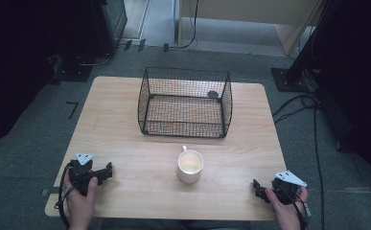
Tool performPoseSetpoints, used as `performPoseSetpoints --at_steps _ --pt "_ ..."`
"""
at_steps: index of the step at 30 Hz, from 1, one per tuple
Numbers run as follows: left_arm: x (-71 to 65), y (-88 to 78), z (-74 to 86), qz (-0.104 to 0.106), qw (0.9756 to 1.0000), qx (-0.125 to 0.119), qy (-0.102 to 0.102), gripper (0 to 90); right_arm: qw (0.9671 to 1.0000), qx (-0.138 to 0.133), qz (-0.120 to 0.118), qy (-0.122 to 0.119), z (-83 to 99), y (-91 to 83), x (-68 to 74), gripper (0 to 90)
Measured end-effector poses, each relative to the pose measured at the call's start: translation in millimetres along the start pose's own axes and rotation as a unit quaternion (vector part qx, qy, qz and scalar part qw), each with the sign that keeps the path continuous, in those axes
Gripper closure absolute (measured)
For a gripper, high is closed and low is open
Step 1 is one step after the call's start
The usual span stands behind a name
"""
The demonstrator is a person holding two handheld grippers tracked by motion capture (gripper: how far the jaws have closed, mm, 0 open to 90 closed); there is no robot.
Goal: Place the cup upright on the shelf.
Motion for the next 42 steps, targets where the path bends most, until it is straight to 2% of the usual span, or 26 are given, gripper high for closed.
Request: performPoseSetpoints --at_steps 2,3,7,8,9,13,15,16,18,24,31,42 --pt "0.0 0.0 0.0 0.0 1.0 0.0 0.0 2.6 1.0 -0.002 -0.004 0.002 -0.4 -0.8 2.4 6.1" --pt "0.0 0.0 0.0 0.0 1.0 0.0 0.0 2.6 0.9998 -0.007 -0.016 -0.006 -2.1 -2.5 9.8 6.0" --pt "0.0 0.0 0.0 0.0 1.0 0.0 0.0 2.6 0.9991 -0.019 -0.032 -0.022 -11.2 -9.2 26.8 7.2" --pt "0.0 0.0 0.0 0.0 1.0 0.0 0.0 2.6 0.9991 -0.019 -0.032 -0.022 -11.2 -9.2 26.8 7.2" --pt "0.0 0.0 0.0 0.0 1.0 0.0 0.0 2.6 0.9982 -0.027 -0.046 -0.025 -17.3 -13.6 37.3 8.1" --pt "0.0 0.0 0.0 0.0 1.0 0.0 0.0 2.6 0.9954 -0.047 -0.072 -0.042 -30.7 -22.1 60.9 11.3" --pt "0.0 0.0 0.0 0.0 1.0 0.0 0.0 2.6 0.9939 -0.053 -0.082 -0.052 -36.1 -25.1 71.9 12.0" --pt "0.0 0.0 0.0 0.0 1.0 0.0 0.0 2.6 0.9939 -0.053 -0.082 -0.052 -36.1 -25.1 71.9 12.0" --pt "0.0 0.0 0.0 0.0 1.0 0.0 0.0 2.6 0.9918 -0.055 -0.094 -0.067 -41.9 -28.4 86.9 12.0" --pt "-0.1 0.0 0.0 0.0 1.0 0.0 0.0 2.6 0.9896 -0.061 -0.103 -0.079 -47.0 -30.9 100.6 12.1" --pt "0.0 0.0 0.0 0.0 1.0 0.0 0.0 2.6 0.9857 -0.066 -0.13 -0.084 -52.9 -32.5 121.5 12.7" --pt "0.0 0.0 0.0 0.0 1.0 0.0 0.0 2.6 0.983 -0.069 -0.142 -0.094 -59.3 -34.1 136.0 12.8"
Point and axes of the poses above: each handheld gripper's, and its own axes: y roughly forward along the jaws, z roughly out of its underside, x roughly to its left, the point moved 7 cm from there along y, roughly forward along the jaws, and after that the axes turned 9 degrees about y, right-handed, at the moved point
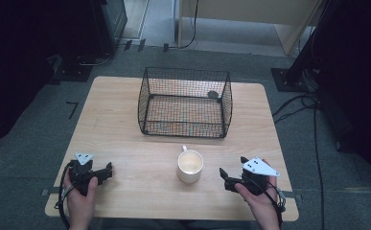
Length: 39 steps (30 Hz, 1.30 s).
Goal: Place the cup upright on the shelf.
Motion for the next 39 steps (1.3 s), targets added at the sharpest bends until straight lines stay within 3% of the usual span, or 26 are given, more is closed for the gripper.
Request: performPoseSetpoints --at_steps 12,19,25,27,28,29,32,33,36,39 --pt "0.0 0.0 0.0 0.0 1.0 0.0 0.0 2.6 0.9994 -0.004 -0.031 -0.013 -13.7 13.3 26.5 14.0" --pt "0.0 0.0 0.0 0.0 1.0 0.0 0.0 2.6 0.9992 -0.012 -0.036 -0.012 -19.1 23.2 40.2 23.5" --pt "0.0 0.0 0.0 0.0 1.0 0.0 0.0 2.6 0.9989 -0.014 -0.043 -0.015 -26.5 32.8 55.0 36.1" --pt "0.0 0.0 0.0 0.0 1.0 0.0 0.0 2.6 0.9992 -0.012 -0.037 -0.012 -30.2 36.4 57.4 45.1" --pt "0.0 0.0 0.0 0.0 1.0 0.0 0.0 2.6 0.9992 -0.008 -0.037 -0.012 -31.6 38.6 58.1 46.8" --pt "0.0 0.0 0.0 0.0 1.0 0.0 0.0 2.6 0.9994 0.0 -0.032 -0.016 -34.2 43.1 58.6 54.5" --pt "0.0 0.0 0.0 0.0 1.0 0.0 0.0 2.6 0.9987 0.018 -0.041 -0.021 -34.8 47.7 61.0 58.9" --pt "0.0 0.0 0.0 0.0 1.0 0.0 0.0 2.6 0.9976 0.041 -0.05 -0.024 -33.8 53.1 64.1 63.7" --pt "0.0 0.0 0.0 0.0 1.0 0.0 0.0 2.6 0.9971 0.051 -0.049 -0.028 -32.9 56.8 65.8 66.0" --pt "0.0 0.0 0.0 0.0 1.0 0.0 0.0 2.6 0.9962 0.066 -0.056 -0.012 -30.5 63.1 68.2 74.9"
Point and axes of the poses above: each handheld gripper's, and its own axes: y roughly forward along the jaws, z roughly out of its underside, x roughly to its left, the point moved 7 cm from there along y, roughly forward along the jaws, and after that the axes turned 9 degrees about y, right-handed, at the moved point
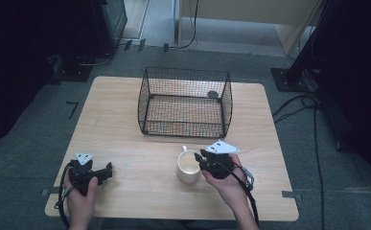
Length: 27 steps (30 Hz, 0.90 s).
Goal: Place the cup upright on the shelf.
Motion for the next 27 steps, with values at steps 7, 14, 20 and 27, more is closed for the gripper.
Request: performPoseSetpoints --at_steps 7,14,20,27 --pt "0.0 0.0 0.0 0.0 1.0 0.0 0.0 2.6 0.9994 0.034 0.011 0.002 3.4 8.9 -1.5 75.5" --pt "0.0 0.0 0.0 0.0 1.0 0.0 0.0 2.6 0.9976 0.063 0.026 0.006 7.6 11.0 -4.3 79.0" --pt "0.0 0.0 0.0 0.0 1.0 0.0 0.0 2.6 0.9959 0.085 0.028 0.011 12.9 10.8 -8.4 82.3" --pt "0.0 0.0 0.0 0.0 1.0 0.0 0.0 2.6 0.9977 0.067 0.009 0.001 13.1 5.7 -11.4 83.8"
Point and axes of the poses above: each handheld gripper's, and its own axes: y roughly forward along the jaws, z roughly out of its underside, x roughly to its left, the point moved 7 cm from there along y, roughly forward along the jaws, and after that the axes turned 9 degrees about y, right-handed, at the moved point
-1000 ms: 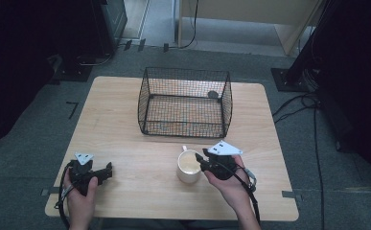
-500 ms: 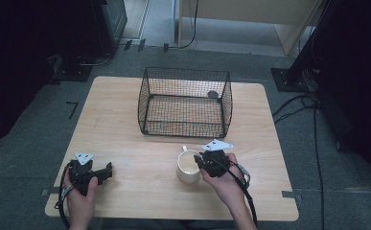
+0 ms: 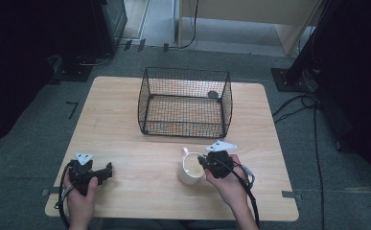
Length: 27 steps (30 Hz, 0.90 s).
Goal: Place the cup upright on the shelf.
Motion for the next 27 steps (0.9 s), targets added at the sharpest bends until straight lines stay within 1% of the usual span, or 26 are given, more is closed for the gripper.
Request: performPoseSetpoints --at_steps 4,5,6,7,8,9,11,13,15,16,18,19,21,22,25,26,27 --pt "0.0 0.0 0.0 0.0 1.0 0.0 0.0 2.6 0.9999 -0.016 -0.002 -0.002 -3.8 -6.9 -0.5 83.9" --pt "0.0 0.0 0.0 0.0 1.0 0.0 0.0 2.6 0.9995 -0.031 -0.007 -0.004 -8.3 -12.0 0.0 83.9" --pt "0.0 0.0 0.0 0.0 1.0 0.0 0.0 2.6 0.9993 -0.037 -0.01 -0.005 -10.6 -14.4 0.3 83.9" --pt "0.0 0.0 0.0 0.0 1.0 0.0 0.0 2.6 0.9993 -0.037 -0.01 -0.005 -10.6 -14.4 0.3 83.9" --pt "0.0 0.0 0.0 0.0 1.0 0.0 0.0 2.6 0.9986 -0.051 -0.015 -0.007 -15.6 -18.8 1.2 83.9" --pt "0.0 0.0 0.0 0.0 1.0 0.0 0.0 2.6 0.9982 -0.058 -0.016 -0.006 -18.2 -20.6 1.5 83.9" --pt "0.0 0.0 0.0 0.0 1.0 0.0 0.0 2.6 0.9979 -0.062 -0.018 -0.006 -20.7 -22.2 2.2 83.9" --pt "0.0 0.0 0.0 0.0 1.0 0.0 0.0 2.6 0.9967 -0.078 -0.019 -0.011 -29.1 -26.3 4.3 83.9" --pt "0.0 0.0 0.0 0.0 1.0 0.0 0.0 2.6 0.9965 -0.081 -0.02 -0.012 -30.9 -27.4 4.9 83.9" --pt "0.0 0.0 0.0 0.0 1.0 0.0 0.0 2.6 0.9956 -0.09 -0.025 -0.01 -36.4 -30.1 5.9 83.9" --pt "0.0 0.0 0.0 0.0 1.0 0.0 0.0 2.6 0.9951 -0.094 -0.029 -0.009 -39.2 -31.2 6.3 83.9" --pt "0.0 0.0 0.0 0.0 1.0 0.0 0.0 2.6 0.9944 -0.101 -0.031 -0.008 -44.9 -33.5 6.6 83.9" --pt "-0.1 0.1 -0.1 0.0 1.0 -0.001 -0.001 2.6 0.9941 -0.104 -0.029 -0.01 -47.8 -34.4 6.5 83.9" --pt "-0.1 0.1 -0.2 0.0 1.0 -0.001 -0.001 2.6 0.9934 -0.11 -0.028 -0.014 -54.0 -35.9 6.1 83.9" --pt "0.2 -0.1 0.0 0.0 1.0 0.001 0.001 2.6 0.9929 -0.114 -0.03 -0.011 -59.9 -37.9 6.1 83.9" --pt "0.2 -0.2 0.0 0.0 1.0 0.001 0.001 2.6 0.9923 -0.119 -0.031 -0.012 -66.3 -39.7 5.4 83.9" --pt "0.2 -0.1 0.0 0.0 1.0 0.001 0.001 2.6 0.9923 -0.119 -0.031 -0.012 -66.3 -39.7 5.4 83.9"
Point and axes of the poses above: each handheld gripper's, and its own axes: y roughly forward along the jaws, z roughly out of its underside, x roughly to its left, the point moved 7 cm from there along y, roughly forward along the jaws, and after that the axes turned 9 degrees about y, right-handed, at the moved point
